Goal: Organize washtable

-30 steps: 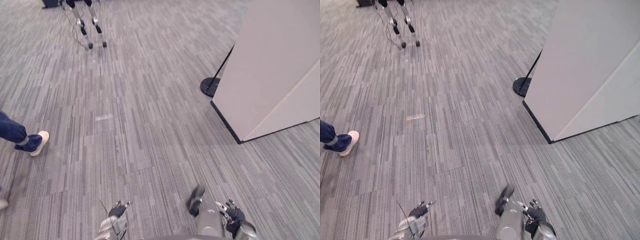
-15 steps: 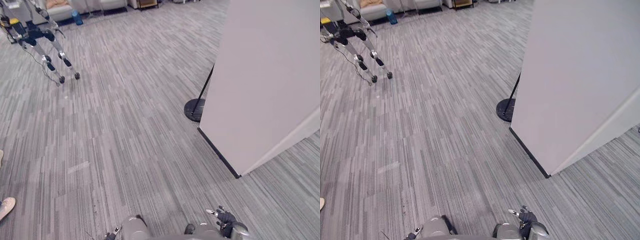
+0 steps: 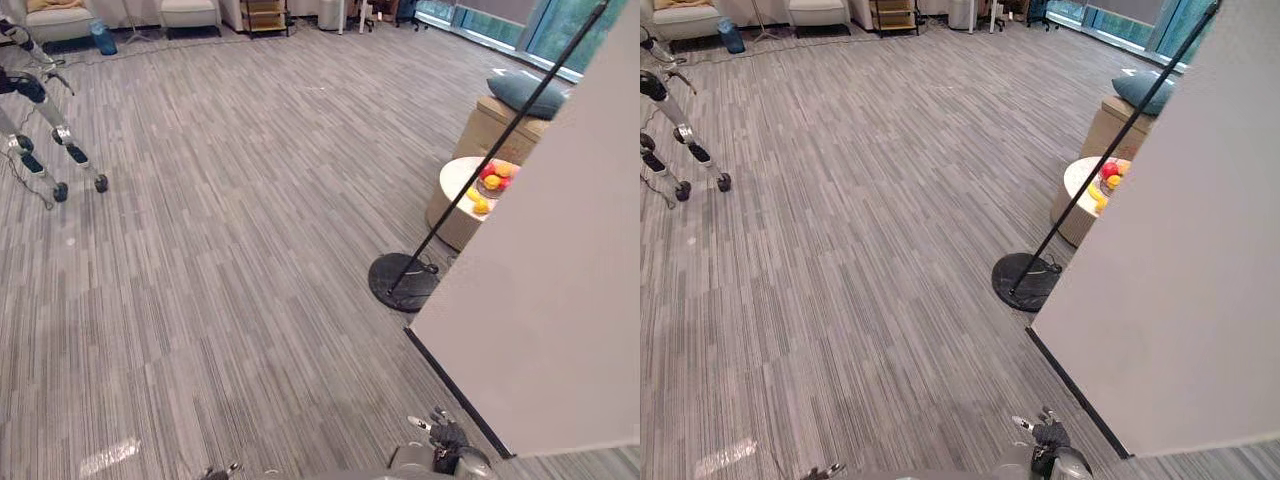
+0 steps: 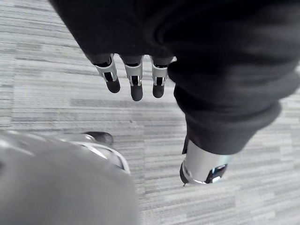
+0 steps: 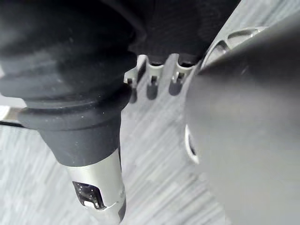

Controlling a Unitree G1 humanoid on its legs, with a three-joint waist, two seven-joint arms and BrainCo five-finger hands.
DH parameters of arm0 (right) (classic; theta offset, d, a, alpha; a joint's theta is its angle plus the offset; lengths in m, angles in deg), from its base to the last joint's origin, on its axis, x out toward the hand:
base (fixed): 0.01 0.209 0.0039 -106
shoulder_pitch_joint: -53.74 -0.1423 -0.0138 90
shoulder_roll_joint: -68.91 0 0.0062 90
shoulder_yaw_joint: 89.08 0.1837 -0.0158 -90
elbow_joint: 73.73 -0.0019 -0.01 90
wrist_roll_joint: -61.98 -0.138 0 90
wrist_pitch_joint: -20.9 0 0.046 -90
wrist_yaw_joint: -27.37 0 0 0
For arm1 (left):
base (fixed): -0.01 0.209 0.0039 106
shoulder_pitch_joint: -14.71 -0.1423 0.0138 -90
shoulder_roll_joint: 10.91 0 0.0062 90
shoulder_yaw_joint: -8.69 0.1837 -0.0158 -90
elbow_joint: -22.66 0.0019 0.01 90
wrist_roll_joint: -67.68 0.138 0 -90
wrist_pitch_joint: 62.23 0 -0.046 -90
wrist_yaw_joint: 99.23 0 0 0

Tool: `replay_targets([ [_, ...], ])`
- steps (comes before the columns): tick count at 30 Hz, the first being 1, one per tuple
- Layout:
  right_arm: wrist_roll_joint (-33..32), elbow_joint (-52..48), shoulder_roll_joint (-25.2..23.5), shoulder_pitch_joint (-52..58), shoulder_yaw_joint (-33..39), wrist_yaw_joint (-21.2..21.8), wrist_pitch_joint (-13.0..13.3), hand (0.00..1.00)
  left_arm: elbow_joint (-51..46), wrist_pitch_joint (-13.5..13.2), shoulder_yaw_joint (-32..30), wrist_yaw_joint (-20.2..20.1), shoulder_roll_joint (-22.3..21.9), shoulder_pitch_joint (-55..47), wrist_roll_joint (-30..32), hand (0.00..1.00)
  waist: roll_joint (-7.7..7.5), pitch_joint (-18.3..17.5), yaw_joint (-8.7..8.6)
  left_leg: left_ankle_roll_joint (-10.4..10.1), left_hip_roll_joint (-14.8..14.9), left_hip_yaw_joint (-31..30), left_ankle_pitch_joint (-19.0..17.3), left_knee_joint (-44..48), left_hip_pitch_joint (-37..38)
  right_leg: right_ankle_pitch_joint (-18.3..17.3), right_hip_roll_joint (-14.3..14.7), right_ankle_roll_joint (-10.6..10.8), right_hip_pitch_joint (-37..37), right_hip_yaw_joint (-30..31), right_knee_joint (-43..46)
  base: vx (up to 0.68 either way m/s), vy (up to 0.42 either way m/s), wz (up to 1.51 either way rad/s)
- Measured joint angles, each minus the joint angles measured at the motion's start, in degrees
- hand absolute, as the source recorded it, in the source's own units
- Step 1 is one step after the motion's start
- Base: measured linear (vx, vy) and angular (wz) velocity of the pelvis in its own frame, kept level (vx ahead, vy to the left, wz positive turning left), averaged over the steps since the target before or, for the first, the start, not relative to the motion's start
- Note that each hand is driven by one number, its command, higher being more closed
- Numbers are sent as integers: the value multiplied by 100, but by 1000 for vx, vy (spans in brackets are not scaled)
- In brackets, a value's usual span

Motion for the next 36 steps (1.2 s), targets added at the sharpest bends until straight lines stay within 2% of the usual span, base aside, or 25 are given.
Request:
replay_targets([
  [1,-26,-88,26,2,-8,4,-13,0,3,-1,92,-11,-58,171,20,0,68,47,-77,0,-4,-74,0,-35,96,79,322,-2,-217,-79,-1157,555,-40,50],
  [2,-5,-146,35,-27,-14,3,-27,0,-10,-7,93,-43,-115,344,85,0,61,55,-166,-20,-67,-119,-13,-83,163,533,575,87,-282,-100,-2540,453,-58,59],
  [3,8,-146,37,-30,-15,-1,-47,0,-12,-19,83,-71,-112,382,131,0,11,54,-196,-56,-146,-119,-33,-151,259,880,644,77,-273,-93,-3118,462,-85,78],
  [4,70,-54,48,40,-14,0,-99,0,-53,-48,34,-122,-162,383,157,0,-141,39,-200,-339,-324,-141,-217,-265,577,1499,554,69,-220,-15,-3571,390,-95,72],
  [5,90,-42,69,84,-8,1,-122,0,-59,-47,6,-122,-197,365,203,0,-236,31,-208,-532,-382,-200,-387,-277,759,1848,499,-363,-195,135,-3403,519,-147,61],
  [6,120,0,299,49,-16,14,-170,0,-56,-38,-18,-115,-424,272,265,0,112,26,-159,-724,-110,-255,-660,-92,878,1334,591,-465,-367,214,-2646,504,-176,17],
  [7,153,36,331,49,-71,-14,-171,0,-110,-41,-81,-136,-397,171,331,0,104,13,-59,-765,13,-292,-688,549,613,1064,561,-591,-448,233,-2396,612,-326,-1],
  [8,142,31,356,40,-64,-20,-171,0,-64,-35,-248,-105,-374,88,335,0,140,51,-33,-1058,432,-574,-574,2219,-172,859,682,-527,-253,134,-2554,474,-303,-2],
  [9,142,31,386,22,-75,-21,-197,0,-41,-22,-382,-107,-369,86,330,0,265,42,-34,-1416,623,-694,-362,2839,-455,846,807,-545,-103,82,-2696,437,-303,-2],
  [10,143,76,425,6,-123,-44,-251,0,-59,-40,-597,-105,-368,50,331,0,245,93,15,-1547,835,-827,-26,3782,-840,784,1019,-612,198,95,-2909,287,-138,-13],
  [12,147,145,437,-10,-303,-45,-244,0,-77,-47,-850,-105,-338,15,331,0,236,107,119,-1490,1024,-699,-68,4806,-1182,699,1232,-647,655,205,-3183,304,-112,-39],
  [13,147,206,410,-49,-285,-47,-246,0,-90,-46,-908,-105,-339,-18,334,0,210,114,129,-1466,1101,-483,-82,4967,-1227,732,1301,-577,881,197,-3370,352,-127,-39],
  [14,145,203,353,-72,-278,-48,-241,0,-111,-45,-1037,-109,-340,-56,333,0,161,110,127,-1158,1142,-108,-259,4411,-1240,773,1377,-500,1238,233,-3715,265,-100,-19],
  [15,145,202,347,-72,-280,-48,-241,0,-117,-46,-1041,-108,-342,-63,332,0,157,108,127,-1104,1128,-53,-291,4218,-1235,784,1390,-483,1284,238,-3765,304,-88,-16],
  [16,147,201,323,-109,-300,-48,-243,0,-126,-45,-1035,-109,-348,-90,332,0,148,103,133,-937,964,30,-387,3076,-1201,825,1407,-485,1350,288,-3894,245,-1,-25],
  [17,159,206,293,-153,-312,-48,-241,0,-131,-38,-1028,-105,-370,-140,331,0,162,93,131,-851,683,-57,-332,1685,-1112,847,1427,-458,1326,350,-3944,245,32,-30],
  [18,182,206,297,-157,-326,-47,-236,0,-131,-40,-1023,-101,-403,-164,331,0,191,75,132,-683,572,-138,-163,1104,-1088,852,1457,-448,1307,364,-3955,278,86,-30],
  [19,223,211,321,-153,-325,-48,-232,0,-125,-44,-1008,-95,-459,-234,320,0,318,9,134,-459,516,-235,350,451,-1112,854,1580,-405,1302,373,-3973,354,141,-3],
  [20,248,221,188,-105,-246,-53,-206,0,-118,-37,-1007,-99,-431,-273,322,0,237,-87,117,-471,381,-259,386,47,-924,878,1542,-308,1348,365,-4038,349,148,6],
  [23,323,295,97,-37,-231,-43,-165,0,-127,-43,-968,-100,-332,-287,322,0,47,-204,139,-440,174,-256,558,-492,-736,903,1471,-213,1397,353,-4216,173,87,15],
  [25,318,409,14,-41,-186,-29,-173,0,-173,-67,-694,-103,-233,-330,324,0,-23,-266,140,-408,58,-253,591,-682,-721,957,1389,-98,1398,362,-4355,156,95,10],
  [32,193,456,-4,-44,30,98,-245,0,-174,-204,-1,-156,-112,-366,641,0,57,-279,140,-371,-196,-217,617,-1066,-471,1048,1318,42,1551,409,-4584,69,59,-2],
  [36,193,459,-3,-47,28,100,-243,0,-177,-209,57,-174,-93,-371,800,0,59,-281,148,-366,-210,-226,627,-1149,-440,1068,1319,71,1562,406,-4632,3,9,-1],
])
